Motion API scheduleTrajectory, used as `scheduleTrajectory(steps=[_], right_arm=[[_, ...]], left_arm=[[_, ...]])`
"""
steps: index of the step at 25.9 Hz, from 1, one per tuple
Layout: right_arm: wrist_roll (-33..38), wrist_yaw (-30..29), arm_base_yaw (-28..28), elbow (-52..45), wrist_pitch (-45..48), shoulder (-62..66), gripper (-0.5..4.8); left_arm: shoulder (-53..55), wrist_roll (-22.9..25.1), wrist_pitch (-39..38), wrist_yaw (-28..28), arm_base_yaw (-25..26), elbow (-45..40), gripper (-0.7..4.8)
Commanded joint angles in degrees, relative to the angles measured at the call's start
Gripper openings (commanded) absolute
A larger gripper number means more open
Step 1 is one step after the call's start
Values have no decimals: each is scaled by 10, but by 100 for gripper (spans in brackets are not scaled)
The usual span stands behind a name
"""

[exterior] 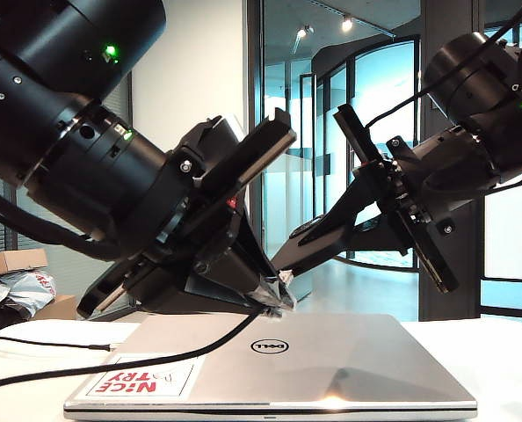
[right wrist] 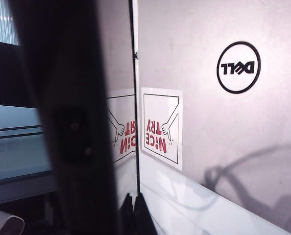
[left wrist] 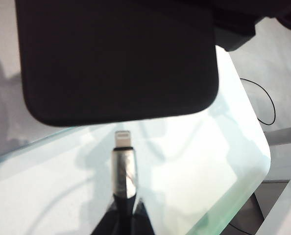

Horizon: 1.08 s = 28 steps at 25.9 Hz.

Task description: Pick up the charging cable and the phone, plug the charging cable into the charging port on the phone, and finally place them back on the table.

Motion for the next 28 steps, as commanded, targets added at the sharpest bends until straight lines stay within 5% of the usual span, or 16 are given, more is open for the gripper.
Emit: scheduleTrajectory(steps=[1,28], right_arm=[[2,-12,2,2,19,-7,-5],[-28,-7,17,2,22,-7,-5]], left_arm=[[-2,0,7,-2,1,1,-6],[-2,0,7,-2,1,1,-6]])
